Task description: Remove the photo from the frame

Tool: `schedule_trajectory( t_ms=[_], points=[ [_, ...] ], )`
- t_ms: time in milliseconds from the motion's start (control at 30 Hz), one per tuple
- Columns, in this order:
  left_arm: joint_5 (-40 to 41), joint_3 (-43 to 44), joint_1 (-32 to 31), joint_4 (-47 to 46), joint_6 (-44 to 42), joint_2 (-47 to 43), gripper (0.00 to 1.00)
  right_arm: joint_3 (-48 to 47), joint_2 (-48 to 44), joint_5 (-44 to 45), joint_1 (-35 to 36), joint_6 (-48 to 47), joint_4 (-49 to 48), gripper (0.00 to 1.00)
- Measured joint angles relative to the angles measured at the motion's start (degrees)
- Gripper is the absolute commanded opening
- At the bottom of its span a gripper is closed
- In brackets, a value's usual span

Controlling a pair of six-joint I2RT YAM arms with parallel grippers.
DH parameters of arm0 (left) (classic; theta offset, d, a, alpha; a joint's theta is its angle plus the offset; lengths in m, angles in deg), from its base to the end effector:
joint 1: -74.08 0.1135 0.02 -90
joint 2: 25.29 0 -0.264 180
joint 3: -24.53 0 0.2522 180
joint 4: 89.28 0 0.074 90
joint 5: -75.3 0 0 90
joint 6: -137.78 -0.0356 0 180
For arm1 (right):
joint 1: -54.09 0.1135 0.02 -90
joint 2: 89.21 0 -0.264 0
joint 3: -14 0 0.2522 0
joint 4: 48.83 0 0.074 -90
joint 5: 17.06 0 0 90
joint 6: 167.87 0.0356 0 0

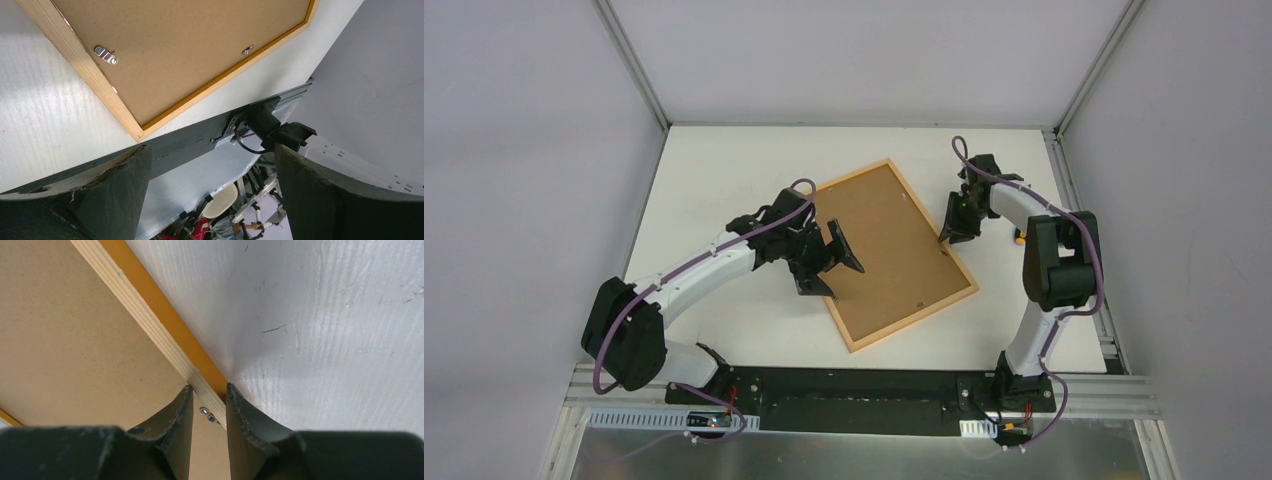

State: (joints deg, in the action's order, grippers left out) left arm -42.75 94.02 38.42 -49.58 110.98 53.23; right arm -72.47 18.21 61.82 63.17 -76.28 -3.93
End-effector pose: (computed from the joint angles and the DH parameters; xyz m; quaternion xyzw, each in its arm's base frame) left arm 0.2227 -0.1804 0.2534 -0.1332 0.9022 -0.4072 0.0501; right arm 0.3733 0.0666 0.1758 -0.0838 0.9699 0.1137 0.1985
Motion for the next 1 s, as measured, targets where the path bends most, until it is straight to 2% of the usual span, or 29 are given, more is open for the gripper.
schedule_trajectory(
  t_ms=[67, 267, 300, 367, 400, 467, 533, 667, 833, 900, 1000],
  points=[
    [0.0, 0.0, 0.0, 0.0, -0.9, 0.0, 0.91, 0.2, 0.0, -0.3, -0.1, 1.4, -0.1, 0.0],
    [0.3, 1.2, -1.2, 0.6, -4.2, 1.0, 0.82, 4.7, -2.9, -1.6, 0.9, 10.2, -2.6, 0.0],
    [0.7, 1.8, -1.9, 0.7, -4.7, 1.6, 0.82, 5.9, -3.9, -1.7, 1.7, 12.2, -2.8, 0.03],
    [2.7, 3.7, -4.3, 1.0, -5.7, 3.4, 0.83, 8.7, -6.1, -1.7, 4.1, 16.1, -2.8, 0.29],
    [3.5, 4.4, -5.4, 1.0, -5.8, 4.2, 0.83, 9.8, -7.1, -1.6, 5.3, 17.6, -2.8, 0.38],
    [5.9, 6.2, -8.4, 1.4, -6.1, 6.7, 0.83, 12.8, -9.9, -1.8, 8.6, 20.9, -2.4, 0.5],
    [8.1, 8.2, -11.3, 2.2, -6.3, 9.4, 0.77, 15.0, -12.7, -2.3, 11.4, 23.5, -0.6, 0.59],
    [13.6, 15.3, -17.4, 5.3, -6.4, 16.8, 0.64, 16.9, -20.8, 3.8, 10.6, 29.6, 5.5, 0.6],
    [16.7, 27.7, -21.6, 10.8, -7.1, 27.7, 0.59, 21.1, -42.3, 13.6, 1.1, 35.1, 12.0, 0.59],
    [18.0, 30.5, -22.1, 12.1, -6.9, 30.5, 0.56, 21.8, -51.8, 17.0, -0.3, 36.0, 14.6, 0.59],
    [20.2, 34.2, -22.9, 14.1, -5.7, 34.1, 0.54, 22.4, -60.7, 19.6, -0.8, 36.8, 17.5, 0.59]
  ],
)
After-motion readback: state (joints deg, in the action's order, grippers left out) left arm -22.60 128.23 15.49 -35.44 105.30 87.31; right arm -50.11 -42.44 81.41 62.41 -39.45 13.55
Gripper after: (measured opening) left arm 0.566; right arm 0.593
